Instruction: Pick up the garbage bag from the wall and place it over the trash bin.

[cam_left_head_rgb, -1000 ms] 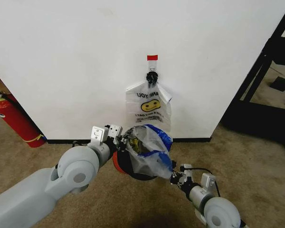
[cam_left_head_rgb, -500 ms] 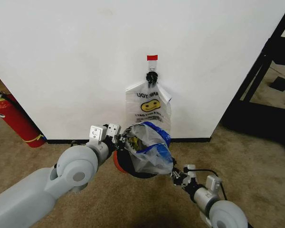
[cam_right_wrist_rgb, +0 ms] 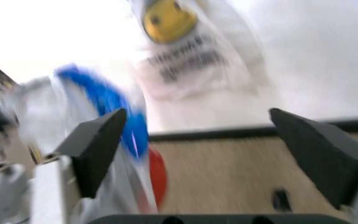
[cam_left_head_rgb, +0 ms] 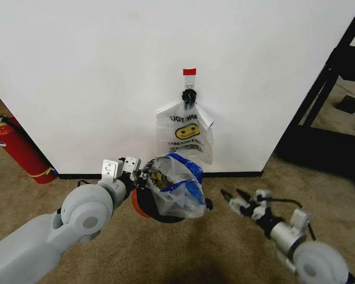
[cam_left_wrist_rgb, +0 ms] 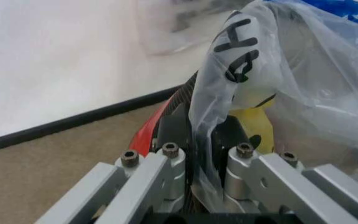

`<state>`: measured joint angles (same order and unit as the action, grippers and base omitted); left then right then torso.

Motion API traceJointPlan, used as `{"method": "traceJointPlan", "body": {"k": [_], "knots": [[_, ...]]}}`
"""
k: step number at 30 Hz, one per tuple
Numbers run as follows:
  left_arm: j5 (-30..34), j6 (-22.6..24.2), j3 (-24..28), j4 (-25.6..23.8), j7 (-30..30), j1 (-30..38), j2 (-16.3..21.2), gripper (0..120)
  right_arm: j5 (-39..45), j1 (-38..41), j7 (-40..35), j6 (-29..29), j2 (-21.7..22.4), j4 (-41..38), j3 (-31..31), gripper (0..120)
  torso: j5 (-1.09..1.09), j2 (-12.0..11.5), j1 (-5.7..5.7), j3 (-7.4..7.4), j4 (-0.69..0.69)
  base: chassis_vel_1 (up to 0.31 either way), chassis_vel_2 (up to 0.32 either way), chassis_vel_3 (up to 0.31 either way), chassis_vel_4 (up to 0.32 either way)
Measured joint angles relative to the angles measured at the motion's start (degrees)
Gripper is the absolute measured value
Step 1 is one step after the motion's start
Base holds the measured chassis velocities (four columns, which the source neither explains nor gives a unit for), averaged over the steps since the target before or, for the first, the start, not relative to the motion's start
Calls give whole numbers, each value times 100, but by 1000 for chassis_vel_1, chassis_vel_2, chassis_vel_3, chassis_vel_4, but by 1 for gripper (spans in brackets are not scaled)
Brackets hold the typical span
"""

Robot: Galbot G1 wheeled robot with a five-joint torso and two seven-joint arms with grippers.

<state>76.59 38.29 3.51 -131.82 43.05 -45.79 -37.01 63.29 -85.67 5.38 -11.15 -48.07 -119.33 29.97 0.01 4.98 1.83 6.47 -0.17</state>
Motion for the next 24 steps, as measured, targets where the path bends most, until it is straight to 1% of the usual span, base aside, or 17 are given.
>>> {"method": "traceJointPlan", "body": {"k": [1,3,4,6,8,11,12,13,14,20,22,23,24], "knots": [[-50,-9,2,-99,-131,-83,18,5,176,133,195,27,47,98,-9,95,-1,0,0,0,0,0,0,0,0],[-122,-17,48,-193,-252,-154,35,5,289,245,345,28,82,154,-75,98,0,0,0,0,1,0,0,0,0],[-171,-17,113,-241,-308,-164,36,5,326,293,433,20,101,173,-137,97,0,0,0,0,2,0,0,0,0],[-239,-17,196,-296,-381,-166,33,5,380,331,517,-37,123,174,-225,94,-1,0,0,0,-1,0,0,0,0],[-252,-17,210,-308,-395,-165,31,5,392,343,541,-63,131,174,-264,94,-1,0,0,0,-1,0,0,0,0],[-267,-17,247,-328,-431,-113,33,5,394,363,575,-154,126,198,-397,85,-1,0,0,0,0,0,0,0,0],[-268,-16,250,-328,-432,-90,33,5,387,349,581,-171,111,216,-420,80,-1,0,0,0,0,0,0,0,0],[-268,-16,250,-328,-432,-90,33,5,387,349,581,-171,111,216,-420,80,-1,0,0,0,0,0,0,0,0],[-268,-16,252,-328,-432,-83,33,5,385,342,583,-176,105,222,-427,76,-1,0,0,0,0,0,0,0,0],[-258,-12,313,-307,-432,15,20,5,418,294,554,-191,44,258,-448,50,-1,0,0,0,0,0,0,0,0],[-258,-12,320,-303,-431,22,19,5,424,292,548,-191,41,258,-446,49,-1,0,0,0,0,0,0,0,0],[-255,-11,336,-296,-430,38,12,5,438,287,527,-187,31,249,-440,42,-1,0,0,0,-1,0,0,0,0],[-255,-10,344,-290,-429,45,5,5,441,286,515,-185,24,244,-437,38,-1,0,0,0,0,0,0,0,0]]}}
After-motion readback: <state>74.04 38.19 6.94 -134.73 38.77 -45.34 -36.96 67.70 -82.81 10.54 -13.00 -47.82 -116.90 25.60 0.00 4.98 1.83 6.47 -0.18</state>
